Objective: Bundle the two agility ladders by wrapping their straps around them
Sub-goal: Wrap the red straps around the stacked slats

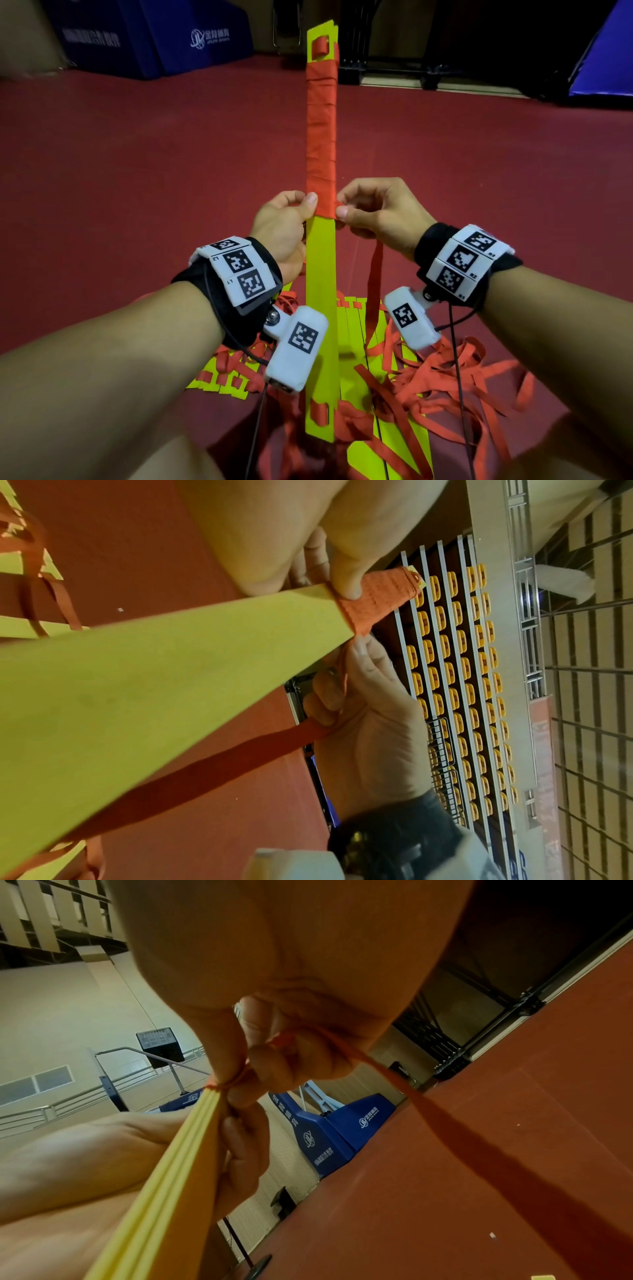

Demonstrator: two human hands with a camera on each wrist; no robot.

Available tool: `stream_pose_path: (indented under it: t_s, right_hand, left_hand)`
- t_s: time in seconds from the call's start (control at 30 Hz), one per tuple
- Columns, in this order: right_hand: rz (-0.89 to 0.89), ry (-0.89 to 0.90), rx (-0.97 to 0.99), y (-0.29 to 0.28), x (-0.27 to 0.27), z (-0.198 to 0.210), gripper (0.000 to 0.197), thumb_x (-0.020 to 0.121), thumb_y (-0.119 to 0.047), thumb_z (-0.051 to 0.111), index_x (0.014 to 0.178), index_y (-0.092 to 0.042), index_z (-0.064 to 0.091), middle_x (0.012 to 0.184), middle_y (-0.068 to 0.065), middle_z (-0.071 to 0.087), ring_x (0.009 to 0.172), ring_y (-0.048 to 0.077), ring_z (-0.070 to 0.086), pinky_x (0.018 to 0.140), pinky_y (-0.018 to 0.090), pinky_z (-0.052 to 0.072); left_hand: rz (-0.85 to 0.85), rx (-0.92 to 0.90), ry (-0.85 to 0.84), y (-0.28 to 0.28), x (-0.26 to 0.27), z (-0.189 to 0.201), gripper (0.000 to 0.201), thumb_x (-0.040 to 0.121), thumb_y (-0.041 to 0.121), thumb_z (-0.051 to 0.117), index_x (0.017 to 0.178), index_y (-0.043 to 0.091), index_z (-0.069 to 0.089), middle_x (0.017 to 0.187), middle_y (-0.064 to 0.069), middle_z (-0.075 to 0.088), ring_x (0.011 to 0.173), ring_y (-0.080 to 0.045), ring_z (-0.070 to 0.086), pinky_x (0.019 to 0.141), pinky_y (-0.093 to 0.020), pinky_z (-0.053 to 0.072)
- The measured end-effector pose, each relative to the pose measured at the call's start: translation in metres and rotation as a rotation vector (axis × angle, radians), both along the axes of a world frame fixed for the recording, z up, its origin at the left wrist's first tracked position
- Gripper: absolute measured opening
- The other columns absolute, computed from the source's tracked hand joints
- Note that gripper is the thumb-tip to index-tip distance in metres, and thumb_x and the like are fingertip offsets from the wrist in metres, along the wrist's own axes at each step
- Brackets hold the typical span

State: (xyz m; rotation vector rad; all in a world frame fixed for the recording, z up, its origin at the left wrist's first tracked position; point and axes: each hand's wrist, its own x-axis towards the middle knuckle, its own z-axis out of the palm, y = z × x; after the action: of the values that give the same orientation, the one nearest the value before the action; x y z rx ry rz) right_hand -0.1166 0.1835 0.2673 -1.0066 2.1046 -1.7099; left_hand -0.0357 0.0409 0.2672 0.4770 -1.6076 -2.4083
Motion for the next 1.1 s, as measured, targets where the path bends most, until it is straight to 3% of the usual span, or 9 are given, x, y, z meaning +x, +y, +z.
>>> stream_pose_path:
  t_s: [0.13, 0.2, 0.33, 0.5, 0.63, 0.7, 0.77, 0.87, 1.1]
  right_hand:
    - [0.015, 0.020, -0.049, -0.002, 0.002, 0.001, 0.012, 0.091, 0.000, 0.067, 0.083, -0.007, 0.063, 0.071, 0.012, 0.063, 0.052, 0.013, 0.047, 0.050, 0.023, 0.038]
    - [0.021, 0.039, -0.051, -0.004, 0.004, 0.001, 0.012, 0.090, -0.001, 0.070, 0.083, -0.007, 0.062, 0.070, 0.011, 0.063, 0.052, 0.014, 0.047, 0.049, 0.023, 0.039]
    - [0.013, 0.067, -0.043, -0.007, 0.007, -0.001, 0.016, 0.088, -0.003, 0.073, 0.079, -0.009, 0.060, 0.073, 0.020, 0.064, 0.052, 0.017, 0.049, 0.048, 0.023, 0.041]
    - [-0.111, 0.121, 0.056, -0.009, 0.001, -0.005, 0.025, 0.082, -0.024, 0.082, 0.074, -0.009, 0.064, 0.064, 0.010, 0.067, 0.051, 0.010, 0.056, 0.052, 0.024, 0.043]
    - [-0.208, 0.191, 0.110, -0.007, -0.008, -0.010, 0.028, 0.078, -0.034, 0.084, 0.069, -0.016, 0.065, 0.062, 0.005, 0.066, 0.060, 0.026, 0.068, 0.064, 0.046, 0.059]
    - [-0.208, 0.230, 0.129, -0.007, -0.009, -0.011, 0.023, 0.078, -0.038, 0.079, 0.069, -0.022, 0.065, 0.061, 0.000, 0.066, 0.068, 0.035, 0.070, 0.069, 0.050, 0.059]
    - [-0.165, 0.223, 0.121, -0.007, -0.009, -0.010, 0.013, 0.084, -0.026, 0.074, 0.077, -0.019, 0.066, 0.064, -0.001, 0.066, 0.063, 0.030, 0.067, 0.064, 0.044, 0.056]
    - [-0.149, 0.165, 0.108, -0.007, -0.011, -0.010, 0.013, 0.092, -0.006, 0.066, 0.084, -0.016, 0.064, 0.067, -0.003, 0.064, 0.057, 0.008, 0.057, 0.061, 0.029, 0.045]
    - [-0.189, 0.163, 0.176, -0.008, -0.011, -0.011, 0.016, 0.090, -0.012, 0.071, 0.078, -0.019, 0.062, 0.061, -0.005, 0.067, 0.053, 0.003, 0.058, 0.059, 0.024, 0.046]
  left_hand:
    - [0.002, -0.023, -0.005, 0.002, 0.002, -0.002, 0.002, 0.103, 0.015, 0.056, 0.104, 0.013, 0.056, 0.068, -0.005, 0.064, 0.064, -0.024, 0.061, 0.084, -0.079, 0.042]
    - [-0.012, -0.062, -0.036, 0.005, 0.004, -0.002, 0.007, 0.104, 0.019, 0.056, 0.100, 0.015, 0.061, 0.063, -0.002, 0.061, 0.058, -0.021, 0.053, 0.081, -0.072, 0.044]
    - [-0.024, -0.121, -0.049, 0.007, 0.005, -0.006, 0.014, 0.103, 0.019, 0.057, 0.095, 0.017, 0.068, 0.078, -0.008, 0.063, 0.078, -0.026, 0.062, 0.080, -0.055, 0.048]
    - [0.045, -0.163, -0.034, 0.009, 0.003, -0.008, 0.029, 0.105, 0.029, 0.054, 0.111, 0.008, 0.073, 0.098, -0.021, 0.074, 0.082, -0.033, 0.067, 0.090, -0.066, 0.054]
    - [-0.017, -0.205, 0.012, 0.013, 0.004, -0.009, 0.031, 0.105, 0.025, 0.053, 0.108, 0.000, 0.070, 0.092, -0.019, 0.073, 0.071, -0.022, 0.070, 0.070, -0.039, 0.058]
    - [-0.038, -0.218, 0.020, 0.014, 0.005, -0.009, 0.022, 0.104, 0.016, 0.054, 0.110, 0.000, 0.068, 0.097, -0.021, 0.072, 0.071, -0.021, 0.067, 0.073, -0.038, 0.056]
    - [-0.033, -0.191, 0.014, 0.012, 0.004, -0.009, 0.022, 0.103, 0.011, 0.055, 0.117, -0.002, 0.066, 0.103, -0.023, 0.071, 0.076, -0.026, 0.066, 0.079, -0.045, 0.053]
    - [0.010, -0.147, -0.006, 0.009, 0.001, -0.008, 0.025, 0.103, 0.007, 0.052, 0.123, -0.003, 0.064, 0.091, -0.015, 0.068, 0.072, -0.023, 0.062, 0.082, -0.044, 0.051]
    - [0.036, -0.166, -0.023, 0.008, -0.001, -0.007, 0.018, 0.104, 0.004, 0.049, 0.102, 0.005, 0.067, 0.086, -0.014, 0.067, 0.079, -0.031, 0.059, 0.084, -0.050, 0.048]
